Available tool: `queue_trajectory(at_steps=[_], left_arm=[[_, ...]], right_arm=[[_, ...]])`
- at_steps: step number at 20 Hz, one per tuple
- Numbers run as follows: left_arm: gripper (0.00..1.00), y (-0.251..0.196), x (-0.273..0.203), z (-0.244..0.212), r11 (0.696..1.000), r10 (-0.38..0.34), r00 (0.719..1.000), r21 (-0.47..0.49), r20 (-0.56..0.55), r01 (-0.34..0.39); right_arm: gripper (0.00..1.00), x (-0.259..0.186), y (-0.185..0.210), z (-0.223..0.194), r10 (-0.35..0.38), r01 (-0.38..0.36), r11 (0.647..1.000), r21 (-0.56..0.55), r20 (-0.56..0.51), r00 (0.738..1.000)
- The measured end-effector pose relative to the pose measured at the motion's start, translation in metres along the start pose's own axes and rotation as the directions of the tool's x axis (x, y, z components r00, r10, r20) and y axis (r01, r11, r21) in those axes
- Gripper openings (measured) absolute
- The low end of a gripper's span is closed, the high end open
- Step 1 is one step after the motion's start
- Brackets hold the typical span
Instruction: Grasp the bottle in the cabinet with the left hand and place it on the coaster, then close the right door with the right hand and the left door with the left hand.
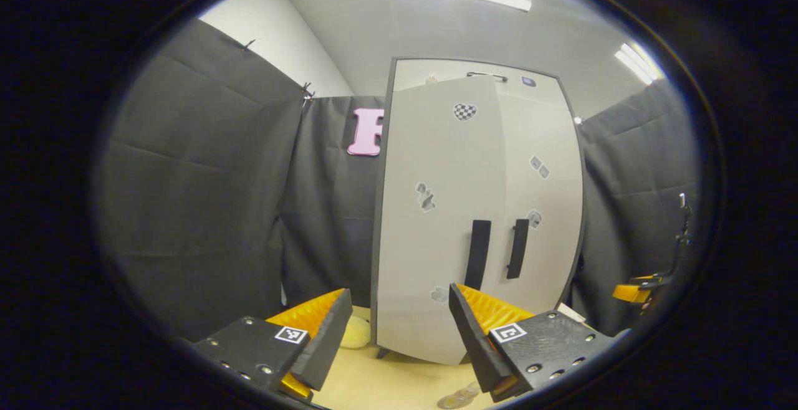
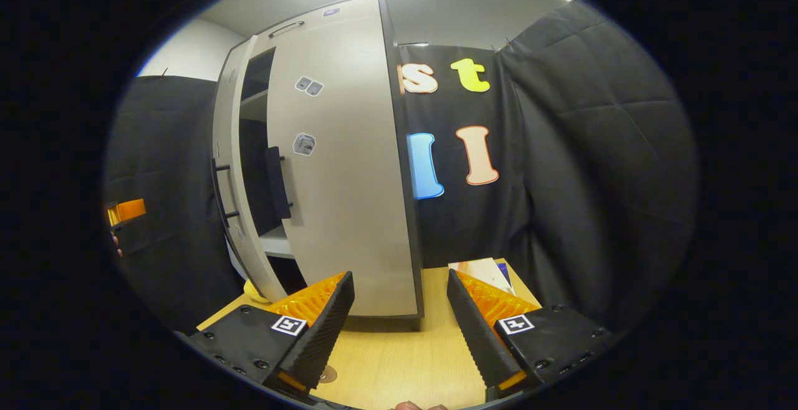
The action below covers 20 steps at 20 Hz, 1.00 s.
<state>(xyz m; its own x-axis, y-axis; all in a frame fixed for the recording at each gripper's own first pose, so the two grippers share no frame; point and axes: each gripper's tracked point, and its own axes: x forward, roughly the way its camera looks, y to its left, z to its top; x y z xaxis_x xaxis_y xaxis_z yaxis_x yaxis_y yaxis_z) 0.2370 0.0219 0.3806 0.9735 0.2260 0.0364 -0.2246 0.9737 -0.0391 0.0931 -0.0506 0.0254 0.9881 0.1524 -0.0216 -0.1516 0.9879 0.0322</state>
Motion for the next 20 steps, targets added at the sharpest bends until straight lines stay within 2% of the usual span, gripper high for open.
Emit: queue_trajectory(at_steps=[2, 6, 7, 8, 9, 12, 17, 20], left_arm=[[0.90, 0.010, 0.000, 0.002, 1.000, -0.005, 1.000, 0.023, -0.006, 0.005], [0.90, 0.021, 0.007, 0.011, 0.996, -0.080, 0.997, 0.036, 0.007, 0.079], [0.90, 0.024, 0.009, 0.008, 0.995, -0.087, 0.996, 0.049, 0.000, 0.087], [0.89, 0.026, 0.011, 0.006, 0.994, -0.093, 0.996, 0.065, -0.008, 0.093], [0.90, 0.027, 0.013, 0.003, 0.992, -0.099, 0.995, 0.071, -0.015, 0.100], [0.91, 0.023, 0.018, -0.013, 0.984, -0.169, 0.984, 0.051, -0.055, 0.172], [0.90, 0.046, 0.015, -0.028, 0.978, -0.190, 0.980, 0.073, -0.065, 0.195], [0.90, 0.049, 0.011, -0.036, 0.973, -0.224, 0.973, 0.043, -0.056, 0.227]], right_arm=[[0.96, 0.006, 0.010, 0.000, 0.001, -0.001, 1.000, 0.023, 0.006, 1.000], [0.96, 0.013, 0.020, 0.007, -0.033, 0.033, 0.999, 0.032, 0.016, 0.999], [0.92, 0.015, 0.023, 0.006, -0.045, 0.044, 0.998, 0.040, 0.010, 0.999], [0.92, 0.018, 0.029, 0.006, -0.052, 0.052, 0.997, 0.048, 0.010, 0.999], [0.96, 0.020, 0.033, 0.008, -0.062, 0.061, 0.996, 0.058, 0.015, 0.998], [0.96, 0.023, 0.053, 0.013, -0.071, 0.069, 0.994, 0.083, 0.027, 0.997], [0.96, 0.018, 0.072, 0.010, -0.096, 0.095, 0.995, 0.043, 0.022, 0.995], [0.96, 0.010, 0.080, 0.009, -0.131, 0.130, 0.991, 0.037, 0.026, 0.991]])
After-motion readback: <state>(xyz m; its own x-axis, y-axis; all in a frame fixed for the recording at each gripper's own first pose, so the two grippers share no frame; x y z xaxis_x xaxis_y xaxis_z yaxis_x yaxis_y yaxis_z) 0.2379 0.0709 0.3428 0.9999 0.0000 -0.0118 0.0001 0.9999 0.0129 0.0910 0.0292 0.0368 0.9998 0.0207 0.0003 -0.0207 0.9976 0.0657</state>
